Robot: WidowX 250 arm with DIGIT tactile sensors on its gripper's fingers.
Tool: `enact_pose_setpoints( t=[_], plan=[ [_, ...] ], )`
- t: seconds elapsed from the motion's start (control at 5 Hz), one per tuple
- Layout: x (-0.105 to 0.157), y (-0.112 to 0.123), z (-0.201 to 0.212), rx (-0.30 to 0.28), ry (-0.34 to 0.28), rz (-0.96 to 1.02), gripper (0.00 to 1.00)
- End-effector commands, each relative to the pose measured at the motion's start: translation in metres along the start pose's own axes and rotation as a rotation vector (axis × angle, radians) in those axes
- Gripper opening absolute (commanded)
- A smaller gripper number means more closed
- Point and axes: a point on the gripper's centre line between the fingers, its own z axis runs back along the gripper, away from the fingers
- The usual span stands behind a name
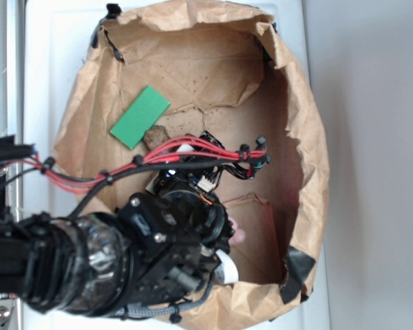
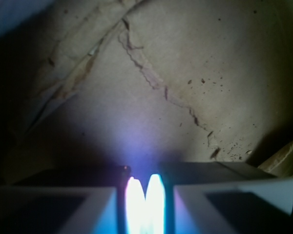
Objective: Grab the rock.
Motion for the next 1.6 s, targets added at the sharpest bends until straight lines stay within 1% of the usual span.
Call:
enact_pose_setpoints(
  t=[0.0,0.2,0.6,0.8,1.0,1.2,1.4],
  plan=[
    [0.005,0.004,0.007,-0.004,-0.024,0.009,1.00],
    [0.002,0.006,0.004,-0.058,-0.036,-0.022,1.00],
    [-0.008,0.006,-0.008,-0.094,-0.027,-0.048,1.00],
    [-0.013,0.006,-0.012,-0.107,-0.034,-0.057,1.00],
    [-0.014,0.009,-0.017,-0.131,-0.010,-0.057,1.00],
    [-0.015,0.010,-0.016,-0.106,0.025,-0.076,1.00],
    [-0.015,0.010,-0.016,-0.106,0.025,-0.076,1.00]
  ],
)
